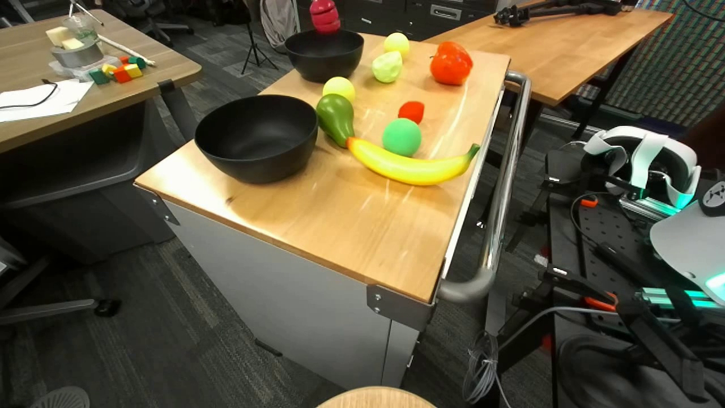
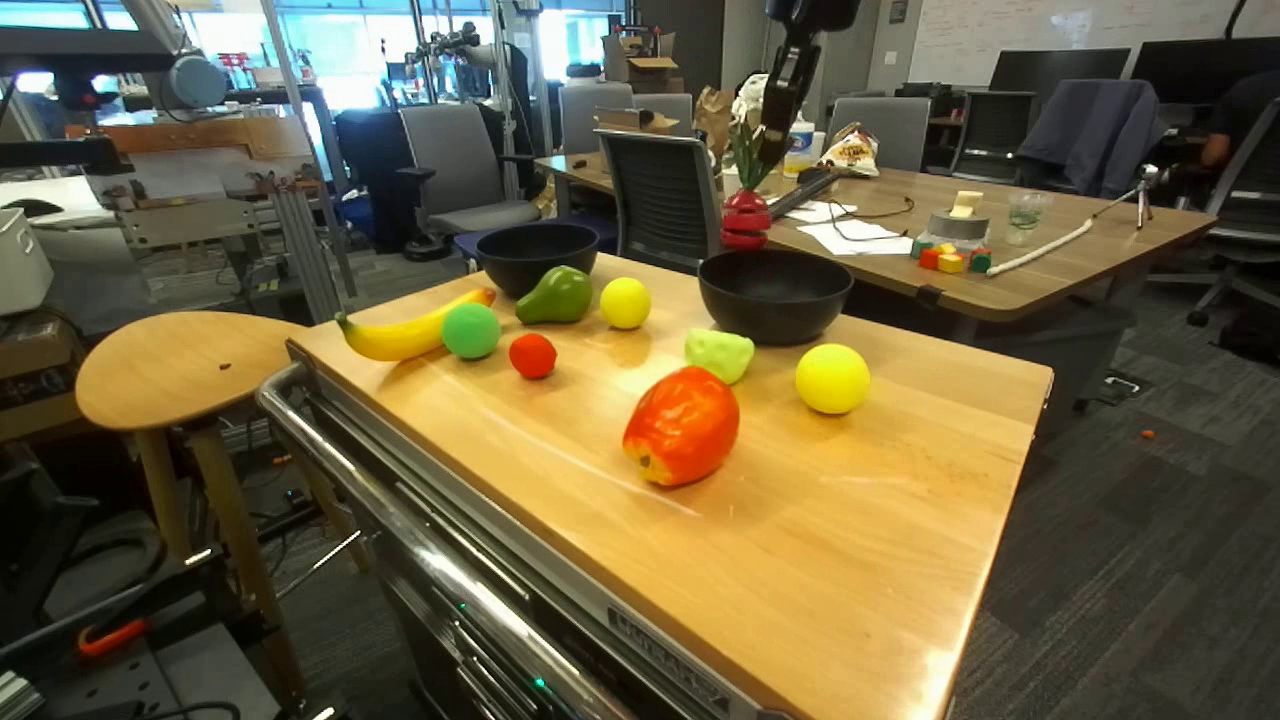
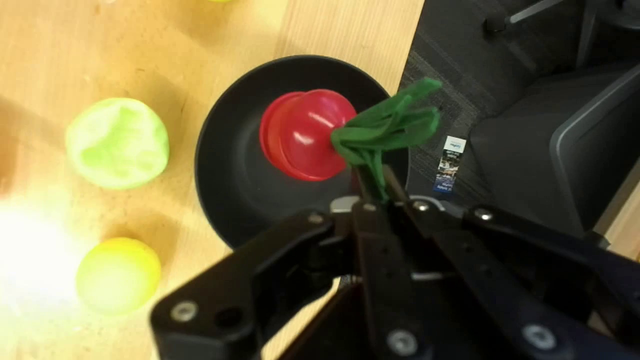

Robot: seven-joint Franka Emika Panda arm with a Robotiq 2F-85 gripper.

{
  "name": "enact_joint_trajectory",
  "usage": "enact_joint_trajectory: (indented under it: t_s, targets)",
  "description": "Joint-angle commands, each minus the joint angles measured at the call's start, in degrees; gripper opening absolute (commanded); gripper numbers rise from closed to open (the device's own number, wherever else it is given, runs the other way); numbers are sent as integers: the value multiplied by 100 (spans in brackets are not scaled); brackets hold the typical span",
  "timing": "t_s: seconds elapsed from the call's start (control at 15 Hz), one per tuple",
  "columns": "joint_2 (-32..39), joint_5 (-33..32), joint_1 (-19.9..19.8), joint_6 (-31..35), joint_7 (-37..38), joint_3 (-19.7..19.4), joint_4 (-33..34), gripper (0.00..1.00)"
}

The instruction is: Take the fruit and vegetable toys out of the black bowls and put them on the counter

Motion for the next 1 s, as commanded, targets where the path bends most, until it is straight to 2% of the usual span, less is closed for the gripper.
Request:
enact_joint_trajectory:
  t_s: [0.0,0.27,0.53,0.67,0.73,0.93]
  targets:
    - [-843,377,-412,-445,-574,27,-501,1]
    - [-1311,237,-809,-953,-1175,-122,-788,1]
    - [-1315,16,-1078,-1101,-1583,-279,-1009,1]
    - [-1247,-125,-1129,-1033,-1650,-339,-1146,1]
    - [-1182,-133,-949,-1001,-1705,-602,-1189,1]
    - [-1058,-329,-850,-964,-1658,-762,-1349,1]
